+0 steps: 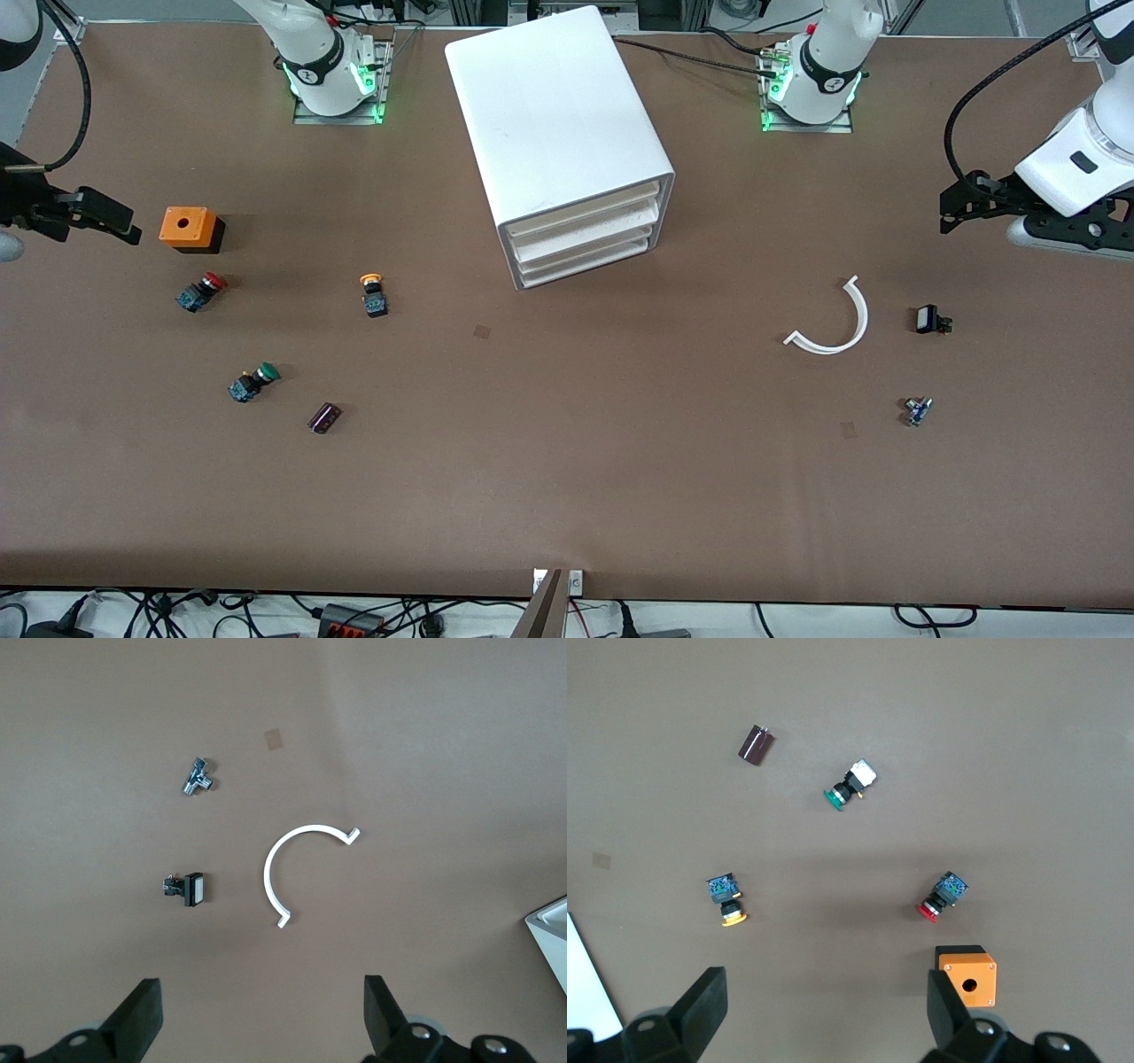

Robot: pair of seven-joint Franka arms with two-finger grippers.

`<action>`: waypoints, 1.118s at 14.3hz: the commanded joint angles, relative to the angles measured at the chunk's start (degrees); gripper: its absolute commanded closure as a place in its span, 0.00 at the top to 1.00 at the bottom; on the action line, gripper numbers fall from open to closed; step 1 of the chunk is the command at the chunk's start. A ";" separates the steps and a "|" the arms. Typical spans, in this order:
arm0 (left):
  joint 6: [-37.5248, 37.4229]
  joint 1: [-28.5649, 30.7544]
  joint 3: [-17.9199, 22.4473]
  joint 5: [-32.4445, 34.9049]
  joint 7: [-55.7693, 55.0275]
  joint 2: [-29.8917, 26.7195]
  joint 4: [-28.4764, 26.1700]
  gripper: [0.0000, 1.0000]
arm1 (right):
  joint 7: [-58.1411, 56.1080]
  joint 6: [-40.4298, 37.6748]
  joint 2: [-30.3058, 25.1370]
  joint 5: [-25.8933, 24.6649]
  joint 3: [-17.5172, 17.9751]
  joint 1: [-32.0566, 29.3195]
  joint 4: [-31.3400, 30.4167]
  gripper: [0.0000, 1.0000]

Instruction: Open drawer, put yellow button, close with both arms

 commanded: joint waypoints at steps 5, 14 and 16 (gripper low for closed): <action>-1.23 0.01 -0.02 -1.02 1.06 0.20 1.31 1.00 | -0.17 -0.62 -1.16 -0.77 0.31 -0.33 -0.57 1.00; -1.23 0.01 -0.19 -0.93 1.15 0.37 2.09 1.00 | 0.01 -1.32 -0.64 -0.51 0.49 0.02 -0.57 1.00; -3.77 0.01 -0.28 -0.93 1.06 2.12 4.90 1.00 | 0.01 -1.49 -0.73 -0.51 0.66 0.11 -0.65 1.00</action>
